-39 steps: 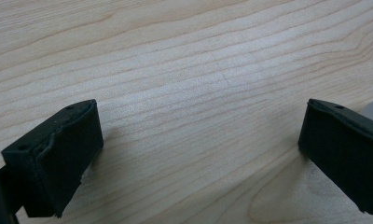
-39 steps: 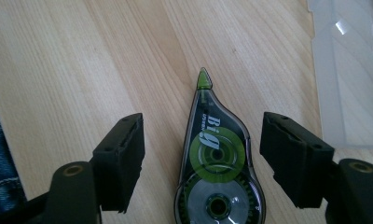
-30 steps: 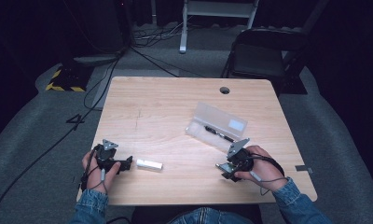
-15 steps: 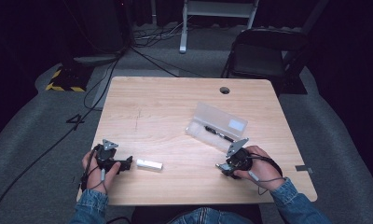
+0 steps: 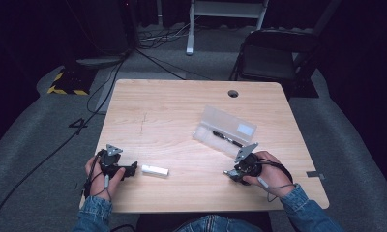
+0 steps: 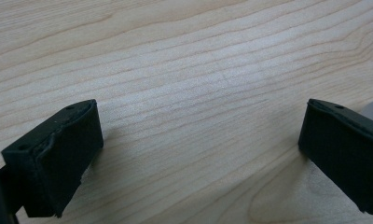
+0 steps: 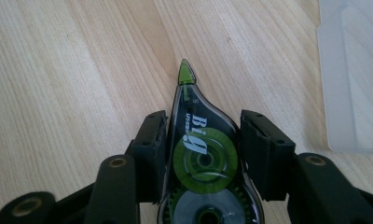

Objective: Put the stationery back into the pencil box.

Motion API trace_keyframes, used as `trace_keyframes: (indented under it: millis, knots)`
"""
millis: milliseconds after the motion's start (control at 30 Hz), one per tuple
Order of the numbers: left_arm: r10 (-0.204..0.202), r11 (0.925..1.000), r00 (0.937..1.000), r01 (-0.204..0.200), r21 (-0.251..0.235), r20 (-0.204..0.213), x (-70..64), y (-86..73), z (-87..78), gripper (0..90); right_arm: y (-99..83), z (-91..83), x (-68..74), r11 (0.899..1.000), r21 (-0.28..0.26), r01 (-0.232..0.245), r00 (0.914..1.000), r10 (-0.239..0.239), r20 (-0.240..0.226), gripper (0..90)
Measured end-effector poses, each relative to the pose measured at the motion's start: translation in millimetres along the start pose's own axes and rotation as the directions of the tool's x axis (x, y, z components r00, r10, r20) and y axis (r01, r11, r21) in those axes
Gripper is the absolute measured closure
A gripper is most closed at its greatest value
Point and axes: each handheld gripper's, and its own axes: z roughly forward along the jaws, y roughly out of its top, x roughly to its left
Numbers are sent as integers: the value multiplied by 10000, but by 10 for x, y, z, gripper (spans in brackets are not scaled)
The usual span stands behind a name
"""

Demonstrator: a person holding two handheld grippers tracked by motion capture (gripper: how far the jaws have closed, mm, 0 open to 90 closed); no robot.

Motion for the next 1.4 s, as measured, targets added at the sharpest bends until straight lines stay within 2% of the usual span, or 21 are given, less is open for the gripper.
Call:
trace_keyframes:
  millis: [333,633,967,1033,1200,1400]
  knots:
    - [-2,10000,10000,2,12,-8,0,0,-1,0,-4,-32,-10,9995,40,-329,9991,330,-263,539]
    - [13,10000,10000,-13,13,3,-1,-1,-2,1,42,-164,-26,9986,-424,-324,9993,316,-192,540]
    - [20,10000,10000,-20,21,3,-5,-9,-11,1,186,-380,-59,9904,-1355,-269,9995,245,-197,540]
    - [15,10000,10000,-15,19,2,-6,-10,-11,1,198,-392,-64,9898,-1397,-263,9996,242,-169,540]
    - [-9,10000,10000,9,5,14,-6,-11,-11,2,283,-464,-123,9837,-1778,-260,9996,237,-150,540]
    - [41,10000,10000,-41,7,72,-2,-16,-17,3,346,-476,-207,9803,-1955,-281,9995,246,-201,540]
